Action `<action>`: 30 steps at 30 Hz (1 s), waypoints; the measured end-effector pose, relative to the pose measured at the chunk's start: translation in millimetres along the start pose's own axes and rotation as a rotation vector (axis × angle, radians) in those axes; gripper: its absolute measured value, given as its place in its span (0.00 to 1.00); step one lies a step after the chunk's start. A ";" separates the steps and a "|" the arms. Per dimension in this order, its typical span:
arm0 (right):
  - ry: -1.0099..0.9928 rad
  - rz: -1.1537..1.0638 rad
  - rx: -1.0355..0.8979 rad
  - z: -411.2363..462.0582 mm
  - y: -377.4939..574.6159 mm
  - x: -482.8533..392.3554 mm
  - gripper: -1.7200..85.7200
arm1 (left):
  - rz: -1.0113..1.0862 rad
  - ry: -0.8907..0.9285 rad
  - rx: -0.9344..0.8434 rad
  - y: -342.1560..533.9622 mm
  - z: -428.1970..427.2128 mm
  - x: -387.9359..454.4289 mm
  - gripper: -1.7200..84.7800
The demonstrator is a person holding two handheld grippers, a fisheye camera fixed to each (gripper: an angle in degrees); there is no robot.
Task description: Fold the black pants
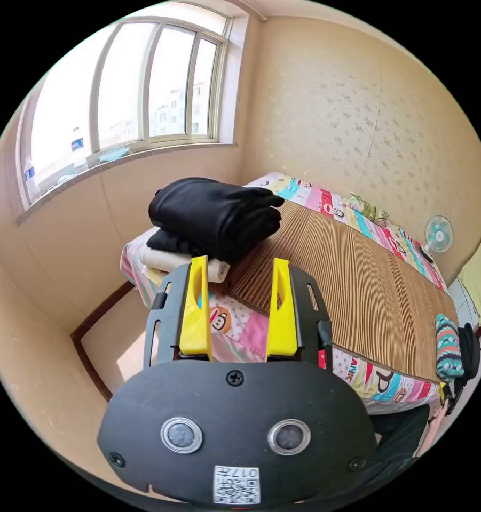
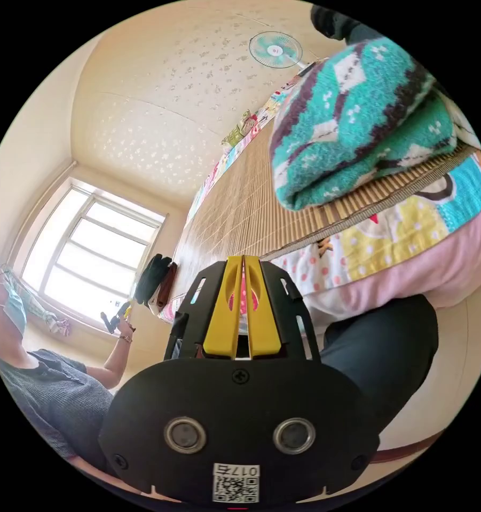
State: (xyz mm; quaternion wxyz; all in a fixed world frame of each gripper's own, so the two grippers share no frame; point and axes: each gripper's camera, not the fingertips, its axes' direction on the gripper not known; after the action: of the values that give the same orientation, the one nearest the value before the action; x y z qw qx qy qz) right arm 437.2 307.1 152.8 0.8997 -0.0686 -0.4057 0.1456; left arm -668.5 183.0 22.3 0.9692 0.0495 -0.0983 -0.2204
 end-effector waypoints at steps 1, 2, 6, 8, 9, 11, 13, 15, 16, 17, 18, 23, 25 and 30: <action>-0.004 -0.035 -0.026 9.1 -5.3 -14.6 0.03 | -0.009 0.010 -0.014 -9.0 6.8 -6.8 0.21; -0.003 -0.049 -0.039 12.7 -7.3 -20.9 0.03 | -0.016 0.038 -0.040 -24.2 21.7 -16.1 0.20; -0.013 -0.095 -0.066 12.4 -8.3 -49.8 0.03 | -0.257 0.082 -0.094 -51.6 51.7 -47.4 0.09; 0.009 -0.114 -0.068 2.9 -2.6 -54.5 0.03 | -0.394 0.304 -0.076 -51.7 51.6 -62.9 0.07; 0.036 -0.108 -0.071 -4.4 2.3 -53.5 0.03 | -0.376 0.490 -0.055 -53.3 49.9 -61.5 0.06; 0.074 -0.088 -0.068 -16.6 11.1 -48.5 0.03 | -0.272 0.635 -0.094 -54.8 44.7 -38.3 0.06; 0.091 -0.043 -0.061 -31.4 19.5 -38.1 0.03 | -0.106 0.686 -0.149 -49.7 35.1 2.2 0.06; 0.083 0.001 -0.049 -39.7 20.6 -30.1 0.03 | 0.152 0.718 -0.233 -27.0 21.6 64.7 0.06; 0.072 0.023 -0.041 -43.1 18.4 -27.3 0.03 | 0.214 0.739 -0.256 -18.1 19.4 79.6 0.06; 0.067 0.029 -0.038 -44.0 16.6 -27.0 0.03 | 0.329 0.793 -0.312 2.1 17.0 107.3 0.06; 0.065 0.033 -0.035 -44.3 11.7 -28.7 0.03 | 0.416 0.835 -0.377 24.2 17.0 131.4 0.07; 0.077 -0.014 -0.064 -28.2 -12.8 -50.9 0.03 | 0.511 0.758 -0.387 98.2 0.6 177.8 0.07; 0.049 -0.046 -0.100 -13.8 -24.0 -62.9 0.03 | 0.375 0.614 -0.257 103.4 -14.6 158.1 0.07; -0.008 -0.127 -0.219 23.9 -41.9 -87.1 0.03 | -0.142 0.241 -0.149 95.8 4.3 66.8 0.16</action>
State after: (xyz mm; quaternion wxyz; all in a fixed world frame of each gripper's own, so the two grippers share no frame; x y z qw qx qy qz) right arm 373.1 239.8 116.9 0.8925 -0.1401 -0.4264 0.0436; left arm -570.3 239.6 51.1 0.9570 0.0106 0.0392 -0.2873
